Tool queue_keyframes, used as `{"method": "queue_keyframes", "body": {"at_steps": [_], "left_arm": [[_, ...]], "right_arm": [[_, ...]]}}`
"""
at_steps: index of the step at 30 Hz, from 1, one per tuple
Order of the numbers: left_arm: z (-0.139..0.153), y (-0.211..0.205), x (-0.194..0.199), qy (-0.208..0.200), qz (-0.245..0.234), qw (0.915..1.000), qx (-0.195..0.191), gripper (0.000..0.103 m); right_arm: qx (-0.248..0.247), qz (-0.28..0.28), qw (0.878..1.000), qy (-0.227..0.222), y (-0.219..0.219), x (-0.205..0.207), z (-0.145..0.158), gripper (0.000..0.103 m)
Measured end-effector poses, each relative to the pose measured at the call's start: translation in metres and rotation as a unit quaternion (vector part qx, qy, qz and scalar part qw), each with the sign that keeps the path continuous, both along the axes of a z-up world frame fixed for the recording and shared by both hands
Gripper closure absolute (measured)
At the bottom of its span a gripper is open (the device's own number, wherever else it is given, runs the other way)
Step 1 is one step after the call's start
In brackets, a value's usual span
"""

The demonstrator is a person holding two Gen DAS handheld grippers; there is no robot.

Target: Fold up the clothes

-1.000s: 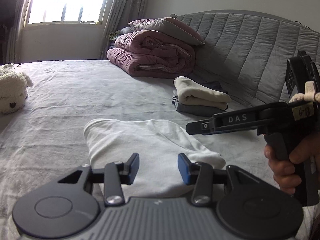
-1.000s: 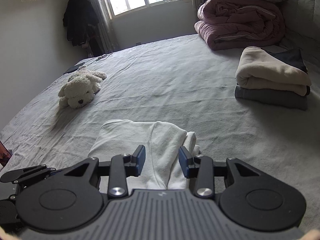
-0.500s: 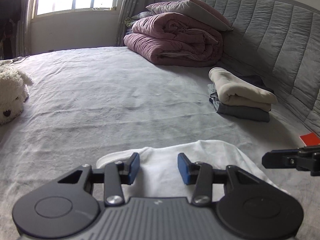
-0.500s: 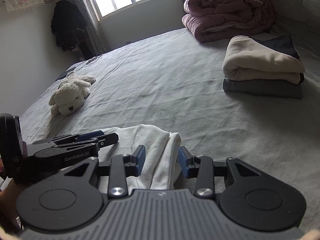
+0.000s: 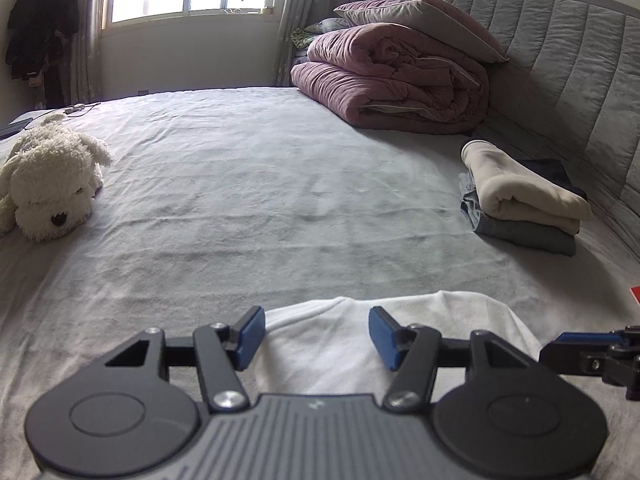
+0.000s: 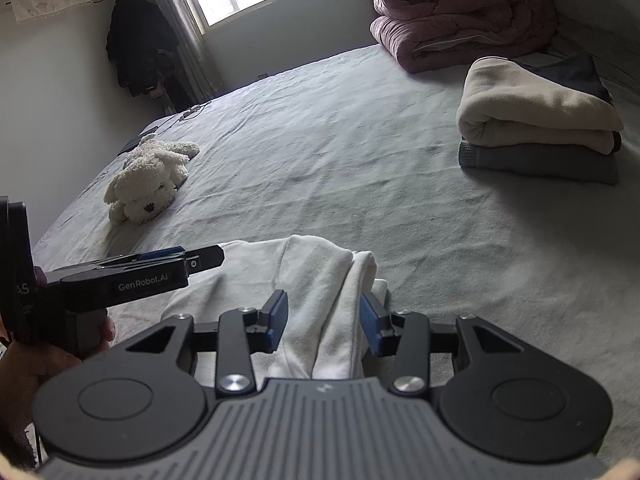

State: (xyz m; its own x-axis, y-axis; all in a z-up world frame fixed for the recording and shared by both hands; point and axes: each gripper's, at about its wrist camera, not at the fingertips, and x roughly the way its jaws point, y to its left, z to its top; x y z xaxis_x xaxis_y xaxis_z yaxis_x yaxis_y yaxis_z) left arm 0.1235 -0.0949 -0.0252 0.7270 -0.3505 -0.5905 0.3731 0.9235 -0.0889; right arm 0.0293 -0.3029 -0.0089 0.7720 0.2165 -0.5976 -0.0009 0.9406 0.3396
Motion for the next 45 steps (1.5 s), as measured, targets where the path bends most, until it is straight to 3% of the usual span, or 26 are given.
{"method": "queue_keyframes", "body": {"at_steps": [7,10,15,21,25,30,36,41,45], "left_arm": [[0.003,0.013,-0.015,0.011,0.009,0.9999,0.009,0.04],[0.003,0.034,-0.017,0.048,0.028,0.9981,-0.026,0.039],[-0.006,0.063,-0.014,0.136,0.039,0.983,-0.116,0.032],[-0.014,0.07,-0.012,0.204,0.038,0.9613,-0.182,0.025],[-0.017,0.064,-0.012,0.217,0.038,0.9595,-0.176,0.023],[-0.017,0.051,-0.014,0.218,0.049,0.967,-0.122,0.021],[-0.017,0.043,-0.016,0.219,0.031,0.9706,-0.096,0.014],[-0.021,0.044,-0.013,0.23,0.028,0.9672,-0.105,0.013],[-0.025,0.049,-0.01,0.233,0.02,0.963,-0.134,0.013]], "right_arm": [[0.004,-0.007,1.0,0.029,-0.004,0.003,-0.008,0.057],[0.01,-0.037,0.998,0.053,-0.018,0.003,-0.009,0.055],[0.096,-0.06,0.992,0.062,-0.042,0.001,-0.01,0.045],[0.178,-0.051,0.979,0.085,-0.046,0.003,-0.017,0.037],[0.19,-0.045,0.976,0.097,-0.043,0.005,-0.02,0.035],[0.187,-0.045,0.976,0.105,-0.042,0.007,-0.023,0.035],[0.18,-0.046,0.977,0.109,-0.042,0.007,-0.025,0.034],[0.18,-0.043,0.976,0.114,-0.039,0.01,-0.029,0.032],[0.191,-0.039,0.973,0.12,-0.04,0.014,-0.036,0.032]]}}
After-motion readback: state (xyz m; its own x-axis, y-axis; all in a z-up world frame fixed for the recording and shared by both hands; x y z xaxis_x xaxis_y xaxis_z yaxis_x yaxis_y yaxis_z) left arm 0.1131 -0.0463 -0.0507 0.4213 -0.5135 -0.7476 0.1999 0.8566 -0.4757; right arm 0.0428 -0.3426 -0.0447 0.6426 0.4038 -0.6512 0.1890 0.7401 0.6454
